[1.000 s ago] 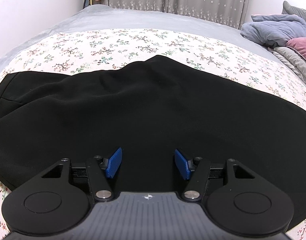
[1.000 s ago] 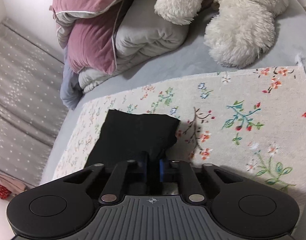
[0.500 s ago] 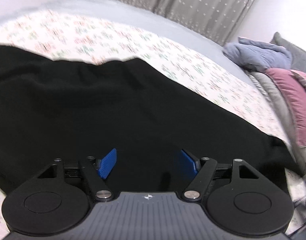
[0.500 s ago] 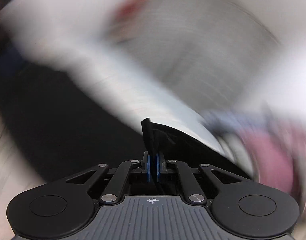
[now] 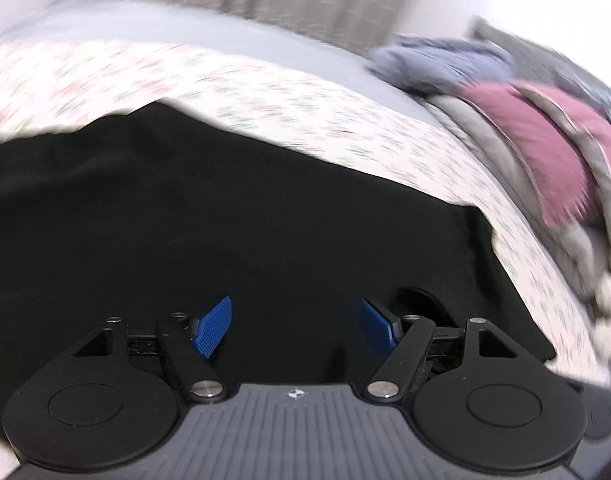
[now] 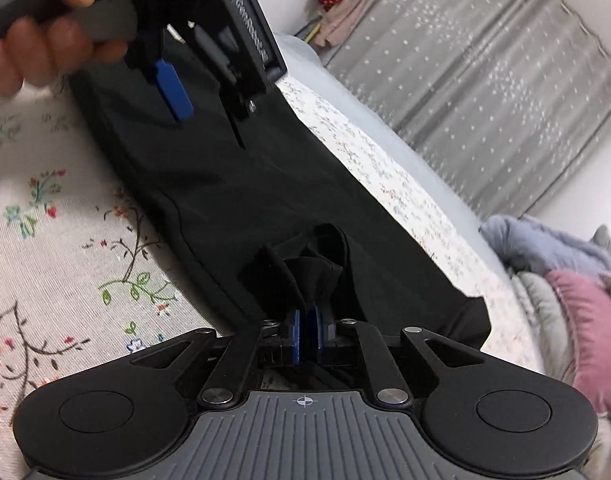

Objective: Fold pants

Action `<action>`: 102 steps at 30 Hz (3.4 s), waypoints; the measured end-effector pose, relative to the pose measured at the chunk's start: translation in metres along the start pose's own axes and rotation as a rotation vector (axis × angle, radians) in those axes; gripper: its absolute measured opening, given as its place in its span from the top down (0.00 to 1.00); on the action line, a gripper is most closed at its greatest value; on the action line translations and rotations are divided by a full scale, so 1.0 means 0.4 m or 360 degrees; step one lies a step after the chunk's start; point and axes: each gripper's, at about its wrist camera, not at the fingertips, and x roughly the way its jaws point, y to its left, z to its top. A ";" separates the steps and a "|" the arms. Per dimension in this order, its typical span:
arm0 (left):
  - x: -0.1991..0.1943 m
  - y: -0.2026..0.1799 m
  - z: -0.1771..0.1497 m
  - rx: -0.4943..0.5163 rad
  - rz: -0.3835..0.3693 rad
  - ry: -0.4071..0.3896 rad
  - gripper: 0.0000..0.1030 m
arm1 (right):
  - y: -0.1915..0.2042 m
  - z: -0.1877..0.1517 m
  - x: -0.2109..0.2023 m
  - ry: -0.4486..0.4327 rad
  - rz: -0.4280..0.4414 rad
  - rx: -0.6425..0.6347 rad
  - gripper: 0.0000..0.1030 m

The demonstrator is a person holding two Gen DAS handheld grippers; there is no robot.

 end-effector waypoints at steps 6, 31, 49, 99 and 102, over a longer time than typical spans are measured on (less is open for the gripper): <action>0.011 -0.160 0.024 0.0656 -0.0046 -0.0051 0.19 | -0.007 0.002 -0.001 -0.0026 -0.0024 0.0105 0.93; 0.298 -0.338 0.237 0.0587 0.0164 0.0399 0.84 | -0.021 -0.018 -0.023 -0.0110 -0.0023 0.0164 0.96; 0.147 -0.022 0.084 -0.0550 -0.0229 0.0328 0.06 | -0.054 0.021 -0.072 -0.0309 -0.0087 0.0312 0.97; -0.028 0.121 0.187 -0.0155 -0.0215 -0.0104 0.87 | 0.092 0.165 -0.038 -0.0539 0.0027 0.0256 0.98; -0.066 0.179 0.189 -0.0094 -0.0200 -0.0139 0.87 | 0.142 0.209 -0.032 -0.0559 0.0051 0.0244 0.98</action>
